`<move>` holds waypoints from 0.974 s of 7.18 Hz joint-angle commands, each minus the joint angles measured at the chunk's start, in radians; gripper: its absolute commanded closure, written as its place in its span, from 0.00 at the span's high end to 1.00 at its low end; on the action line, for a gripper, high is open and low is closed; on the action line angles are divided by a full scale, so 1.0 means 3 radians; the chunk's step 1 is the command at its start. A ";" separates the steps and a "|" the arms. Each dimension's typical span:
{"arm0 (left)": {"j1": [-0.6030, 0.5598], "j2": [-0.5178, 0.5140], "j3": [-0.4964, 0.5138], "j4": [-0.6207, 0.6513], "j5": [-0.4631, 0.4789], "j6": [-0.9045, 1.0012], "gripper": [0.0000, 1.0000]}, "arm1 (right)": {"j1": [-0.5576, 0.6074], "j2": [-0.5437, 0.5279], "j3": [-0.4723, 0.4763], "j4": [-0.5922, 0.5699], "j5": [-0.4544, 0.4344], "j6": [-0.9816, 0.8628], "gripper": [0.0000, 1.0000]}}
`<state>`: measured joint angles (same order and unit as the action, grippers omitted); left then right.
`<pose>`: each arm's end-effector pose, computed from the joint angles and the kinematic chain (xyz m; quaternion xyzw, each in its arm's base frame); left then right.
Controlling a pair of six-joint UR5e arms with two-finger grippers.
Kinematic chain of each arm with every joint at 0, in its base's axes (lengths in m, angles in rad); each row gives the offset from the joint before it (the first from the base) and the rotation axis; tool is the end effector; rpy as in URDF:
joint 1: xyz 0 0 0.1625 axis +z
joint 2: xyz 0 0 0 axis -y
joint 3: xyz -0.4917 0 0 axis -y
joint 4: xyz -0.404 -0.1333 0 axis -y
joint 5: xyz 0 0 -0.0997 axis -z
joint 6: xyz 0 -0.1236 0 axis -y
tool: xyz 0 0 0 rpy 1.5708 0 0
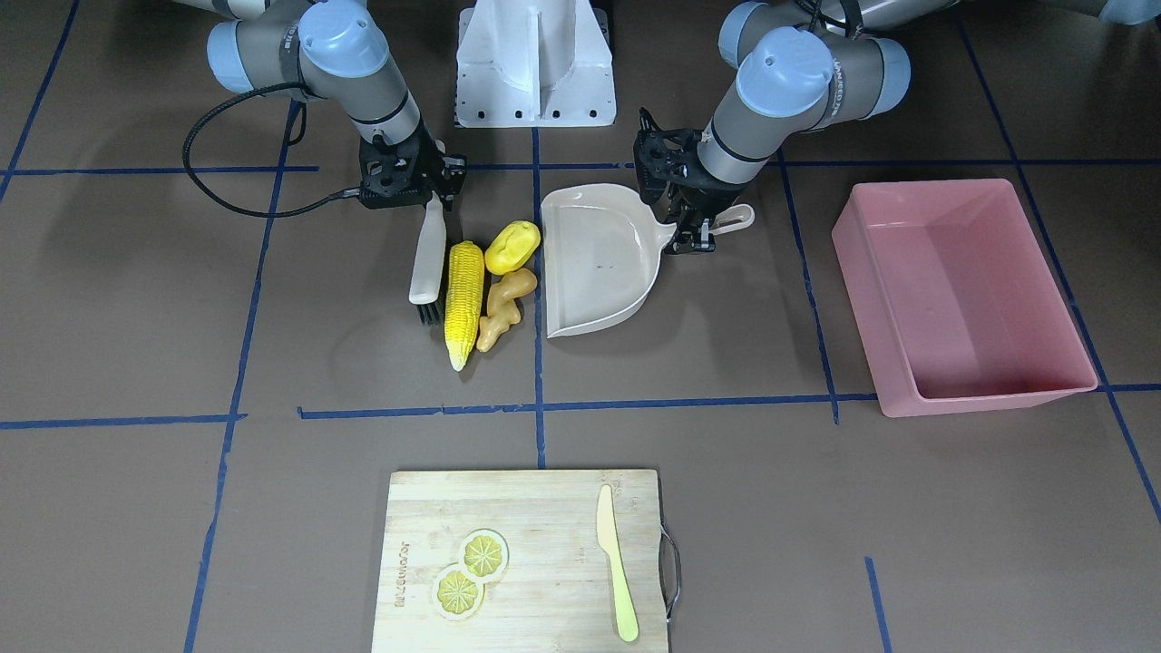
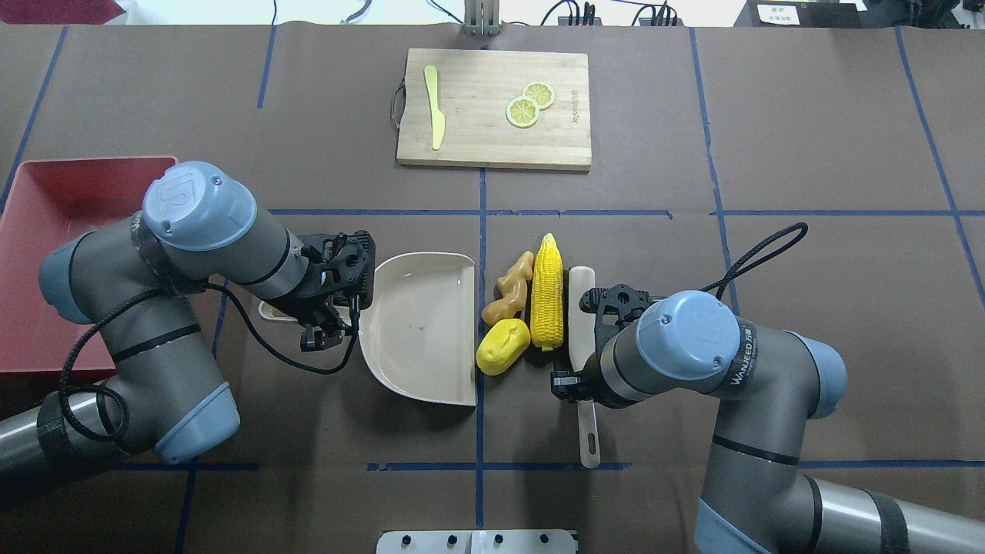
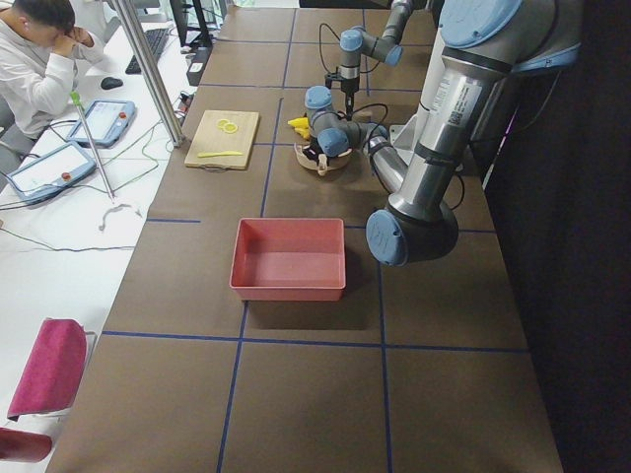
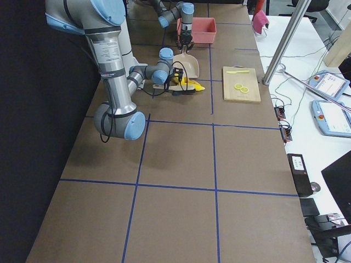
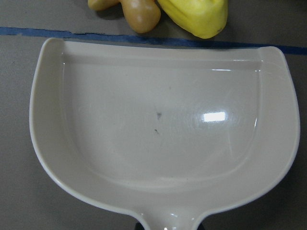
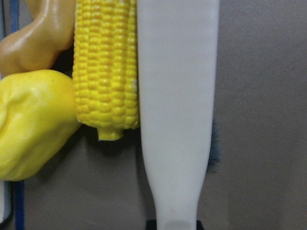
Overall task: Sweep and dump trash into bin
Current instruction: 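Sweep the ginger, potato and corn into the dustpan with the brush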
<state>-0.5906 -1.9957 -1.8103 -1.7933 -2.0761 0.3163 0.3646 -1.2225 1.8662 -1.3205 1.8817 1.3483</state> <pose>0.5136 -0.4328 0.3524 0.3192 0.3489 0.6136 0.6324 -0.5687 -0.3193 0.3782 -0.0101 -0.4492 -0.0035 0.8934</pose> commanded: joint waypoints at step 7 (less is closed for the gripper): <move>0.0000 -0.0005 0.0011 0.0000 0.0002 -0.0001 0.00 | -0.0239 0.0429 -0.0263 -0.0001 -0.0315 -0.0051 0.00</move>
<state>-0.5906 -1.9970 -1.8070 -1.7932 -2.0755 0.3162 0.3003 -1.1144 1.8064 -1.3213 1.8000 1.3342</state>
